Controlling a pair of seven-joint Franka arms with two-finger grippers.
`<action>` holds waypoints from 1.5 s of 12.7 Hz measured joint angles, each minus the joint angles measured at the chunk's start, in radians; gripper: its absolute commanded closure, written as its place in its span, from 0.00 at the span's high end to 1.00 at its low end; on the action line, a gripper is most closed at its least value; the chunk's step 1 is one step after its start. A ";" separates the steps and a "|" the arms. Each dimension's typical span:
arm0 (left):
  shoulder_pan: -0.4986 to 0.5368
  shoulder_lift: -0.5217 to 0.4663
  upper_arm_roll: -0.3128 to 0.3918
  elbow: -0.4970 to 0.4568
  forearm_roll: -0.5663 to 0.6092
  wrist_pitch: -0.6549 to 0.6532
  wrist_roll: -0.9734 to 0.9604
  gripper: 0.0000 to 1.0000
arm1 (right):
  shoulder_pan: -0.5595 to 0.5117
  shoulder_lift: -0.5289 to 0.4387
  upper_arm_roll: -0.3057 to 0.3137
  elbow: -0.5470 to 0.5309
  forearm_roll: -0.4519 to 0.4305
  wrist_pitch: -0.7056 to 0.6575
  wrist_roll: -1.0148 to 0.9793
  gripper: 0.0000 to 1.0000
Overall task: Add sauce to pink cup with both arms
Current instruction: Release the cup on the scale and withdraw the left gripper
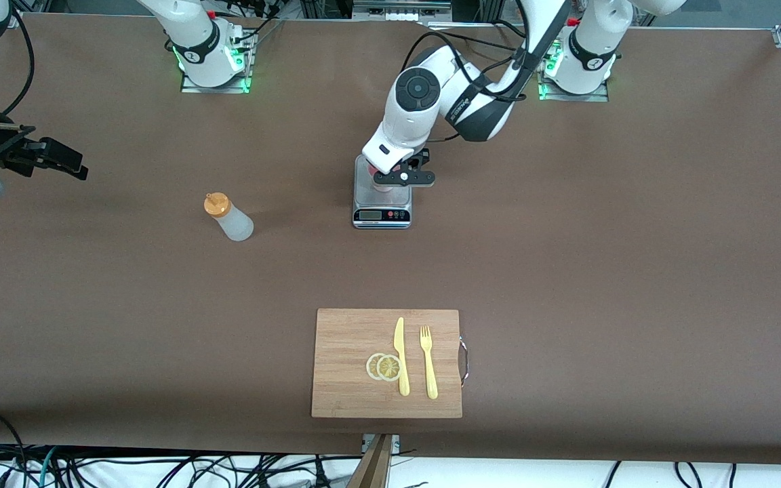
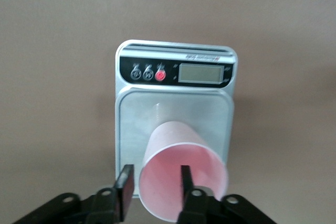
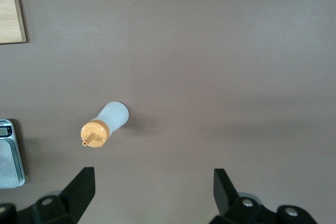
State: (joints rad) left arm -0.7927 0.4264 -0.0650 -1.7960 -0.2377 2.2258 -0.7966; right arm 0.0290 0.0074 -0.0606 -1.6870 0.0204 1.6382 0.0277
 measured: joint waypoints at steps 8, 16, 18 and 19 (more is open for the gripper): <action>0.252 -0.126 0.073 0.249 0.001 -0.385 0.214 1.00 | 0.000 0.001 0.000 0.000 0.000 0.002 0.000 1.00; 0.643 -0.254 0.125 0.253 0.125 -0.537 0.591 1.00 | 0.002 0.001 0.001 0.000 0.000 0.018 0.000 1.00; 0.718 -0.278 0.124 0.254 0.126 -0.572 0.677 1.00 | 0.021 0.001 0.005 0.000 0.000 0.017 0.000 1.00; 0.746 -0.282 0.123 0.257 0.126 -0.592 0.698 1.00 | 0.030 0.003 0.006 0.000 0.000 0.016 0.000 1.00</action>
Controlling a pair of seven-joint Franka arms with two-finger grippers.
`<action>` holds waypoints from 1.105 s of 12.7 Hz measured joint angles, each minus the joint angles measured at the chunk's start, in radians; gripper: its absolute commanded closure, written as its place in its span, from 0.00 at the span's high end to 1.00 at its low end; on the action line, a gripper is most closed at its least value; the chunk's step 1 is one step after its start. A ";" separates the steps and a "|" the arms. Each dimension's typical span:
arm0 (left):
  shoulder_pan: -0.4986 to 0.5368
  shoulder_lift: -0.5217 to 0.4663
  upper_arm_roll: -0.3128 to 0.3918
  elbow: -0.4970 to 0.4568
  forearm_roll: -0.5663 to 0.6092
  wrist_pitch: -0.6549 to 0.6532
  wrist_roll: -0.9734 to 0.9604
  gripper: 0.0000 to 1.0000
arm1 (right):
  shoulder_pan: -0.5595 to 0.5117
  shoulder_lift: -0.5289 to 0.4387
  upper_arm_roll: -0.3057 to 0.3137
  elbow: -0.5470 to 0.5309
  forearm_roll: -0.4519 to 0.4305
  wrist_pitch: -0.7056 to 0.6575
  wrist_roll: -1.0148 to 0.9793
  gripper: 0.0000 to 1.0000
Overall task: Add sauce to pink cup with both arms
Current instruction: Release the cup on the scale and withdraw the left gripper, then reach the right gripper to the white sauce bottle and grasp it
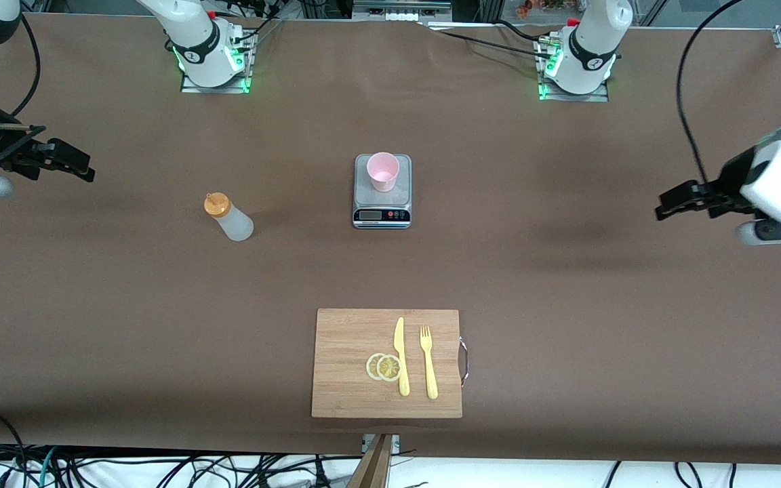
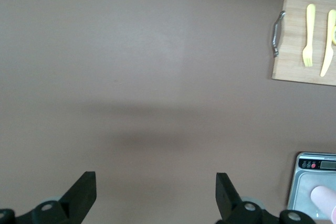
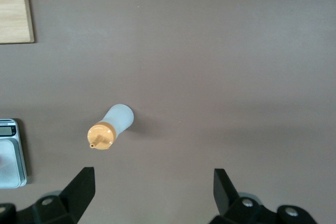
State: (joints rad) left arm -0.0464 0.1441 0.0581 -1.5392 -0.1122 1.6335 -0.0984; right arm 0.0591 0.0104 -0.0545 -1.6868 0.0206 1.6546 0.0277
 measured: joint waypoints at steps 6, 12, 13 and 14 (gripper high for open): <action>0.090 -0.007 -0.040 0.004 0.012 -0.048 0.042 1.00 | -0.004 0.049 -0.019 -0.003 0.000 -0.063 -0.225 1.00; 0.087 0.012 -0.054 0.041 0.015 -0.077 0.043 1.00 | -0.012 0.079 -0.134 -0.062 0.162 -0.075 -0.781 1.00; 0.087 0.013 -0.054 0.043 0.015 -0.078 0.043 1.00 | -0.013 0.092 -0.161 -0.080 0.214 -0.074 -0.878 1.00; 0.087 0.014 -0.054 0.043 0.016 -0.079 0.044 1.00 | -0.015 0.111 -0.191 -0.101 0.271 -0.074 -0.976 1.00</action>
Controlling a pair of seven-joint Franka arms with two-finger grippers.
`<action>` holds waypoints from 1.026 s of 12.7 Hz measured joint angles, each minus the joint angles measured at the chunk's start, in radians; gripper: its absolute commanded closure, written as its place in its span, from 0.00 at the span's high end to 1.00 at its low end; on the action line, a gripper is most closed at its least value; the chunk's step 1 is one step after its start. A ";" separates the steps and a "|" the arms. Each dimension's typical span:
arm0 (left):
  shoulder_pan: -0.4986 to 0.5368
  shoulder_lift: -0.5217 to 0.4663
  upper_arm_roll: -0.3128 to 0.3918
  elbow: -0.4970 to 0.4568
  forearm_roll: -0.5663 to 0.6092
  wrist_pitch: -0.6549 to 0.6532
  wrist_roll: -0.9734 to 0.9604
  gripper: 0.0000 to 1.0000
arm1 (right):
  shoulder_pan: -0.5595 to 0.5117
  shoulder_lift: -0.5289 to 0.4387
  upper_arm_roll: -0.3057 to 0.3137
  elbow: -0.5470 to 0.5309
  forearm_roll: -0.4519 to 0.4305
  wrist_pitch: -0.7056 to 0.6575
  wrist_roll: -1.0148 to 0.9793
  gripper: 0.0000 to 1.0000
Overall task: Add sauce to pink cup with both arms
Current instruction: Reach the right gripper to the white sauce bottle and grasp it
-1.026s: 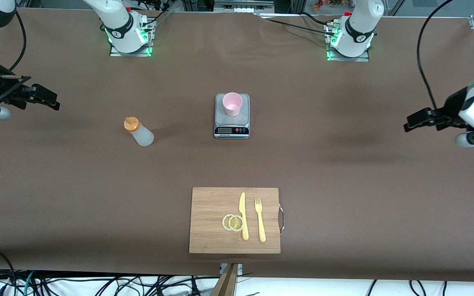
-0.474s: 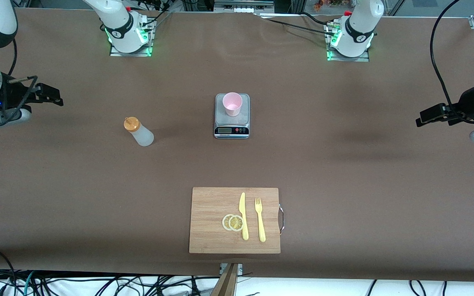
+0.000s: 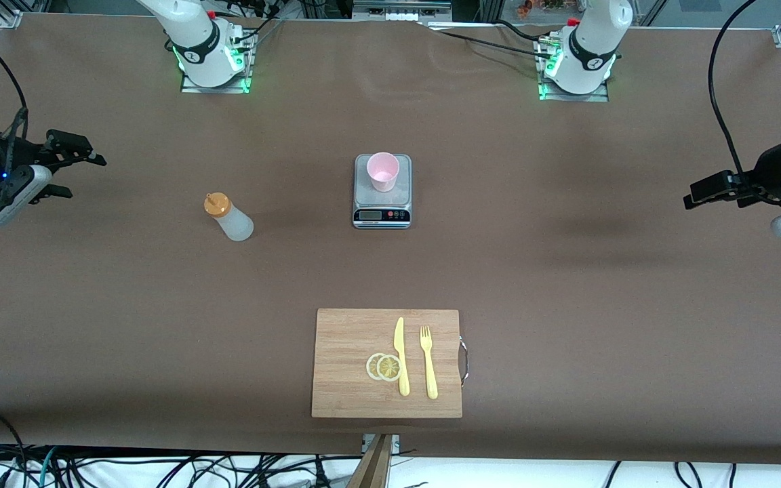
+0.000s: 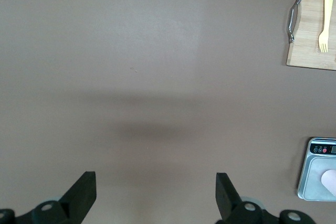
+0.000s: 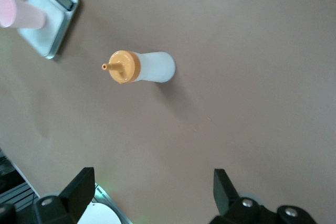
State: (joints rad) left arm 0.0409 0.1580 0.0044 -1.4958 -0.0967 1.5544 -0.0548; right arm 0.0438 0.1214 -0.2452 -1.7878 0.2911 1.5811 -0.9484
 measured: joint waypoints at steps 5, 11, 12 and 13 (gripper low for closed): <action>0.000 0.003 -0.001 0.003 0.000 -0.001 0.000 1.00 | -0.038 0.149 -0.070 -0.065 0.233 -0.001 -0.450 1.00; -0.002 0.005 -0.004 0.005 0.000 -0.002 0.000 1.00 | -0.073 0.341 -0.071 -0.082 0.533 -0.041 -0.970 1.00; -0.003 0.005 -0.004 0.005 0.000 -0.002 0.000 1.00 | -0.079 0.382 -0.071 -0.083 0.584 -0.047 -1.067 0.99; -0.003 0.005 -0.004 0.005 0.000 -0.002 0.000 1.00 | -0.082 0.423 -0.071 -0.083 0.637 -0.066 -1.164 0.99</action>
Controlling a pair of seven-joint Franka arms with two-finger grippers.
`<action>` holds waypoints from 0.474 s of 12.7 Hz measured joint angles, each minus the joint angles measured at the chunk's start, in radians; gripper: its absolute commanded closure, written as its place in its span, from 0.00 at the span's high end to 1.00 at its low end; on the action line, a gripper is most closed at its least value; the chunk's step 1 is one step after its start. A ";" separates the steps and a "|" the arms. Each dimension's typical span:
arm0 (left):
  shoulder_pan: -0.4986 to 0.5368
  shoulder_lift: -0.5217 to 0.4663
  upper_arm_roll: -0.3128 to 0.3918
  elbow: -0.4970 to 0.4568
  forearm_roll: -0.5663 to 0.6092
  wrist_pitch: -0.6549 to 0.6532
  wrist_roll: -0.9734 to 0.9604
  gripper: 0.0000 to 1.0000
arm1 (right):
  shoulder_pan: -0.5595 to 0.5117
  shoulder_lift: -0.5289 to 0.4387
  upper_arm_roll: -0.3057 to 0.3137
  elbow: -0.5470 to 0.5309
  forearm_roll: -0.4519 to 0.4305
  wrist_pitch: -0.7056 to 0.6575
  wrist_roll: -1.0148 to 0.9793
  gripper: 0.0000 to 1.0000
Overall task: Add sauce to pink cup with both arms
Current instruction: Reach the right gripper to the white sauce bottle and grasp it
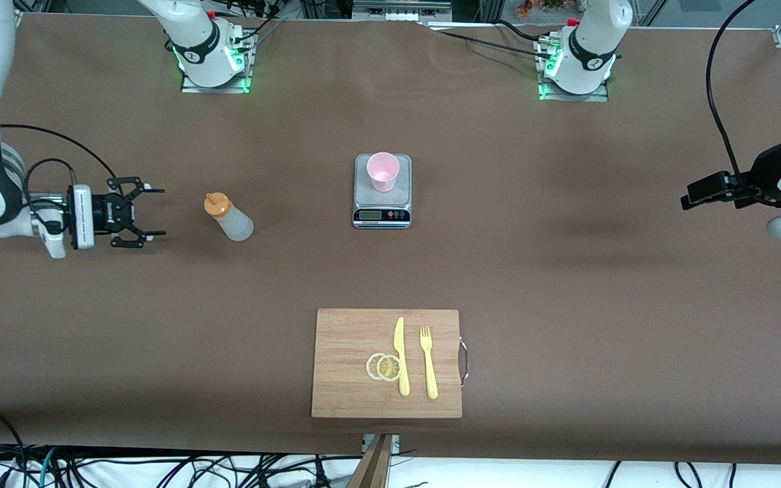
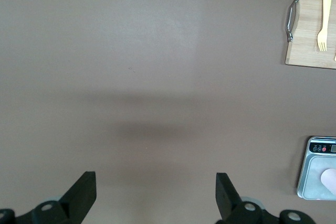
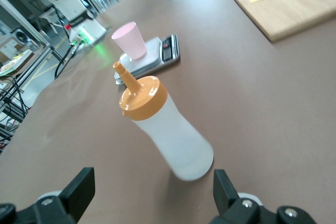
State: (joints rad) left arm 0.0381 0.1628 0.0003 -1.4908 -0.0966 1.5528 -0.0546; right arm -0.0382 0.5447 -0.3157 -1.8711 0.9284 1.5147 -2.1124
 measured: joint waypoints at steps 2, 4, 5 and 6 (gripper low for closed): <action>0.000 0.000 0.000 0.000 0.000 0.000 0.000 1.00 | 0.000 0.068 0.002 0.001 0.090 -0.060 -0.160 0.99; 0.000 0.001 0.000 0.001 0.000 0.000 0.000 1.00 | 0.000 0.119 0.004 0.003 0.136 -0.109 -0.286 0.99; 0.000 0.001 0.000 0.001 0.000 0.000 0.000 1.00 | 0.000 0.139 0.005 0.003 0.153 -0.120 -0.340 0.99; 0.000 0.001 0.000 0.001 0.000 0.000 0.000 1.00 | 0.000 0.158 0.009 0.003 0.174 -0.128 -0.390 0.99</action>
State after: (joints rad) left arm 0.0377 0.1635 -0.0001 -1.4898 -0.0966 1.5528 -0.0546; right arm -0.0387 0.7026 -0.3070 -1.8683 1.1022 1.3866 -2.5020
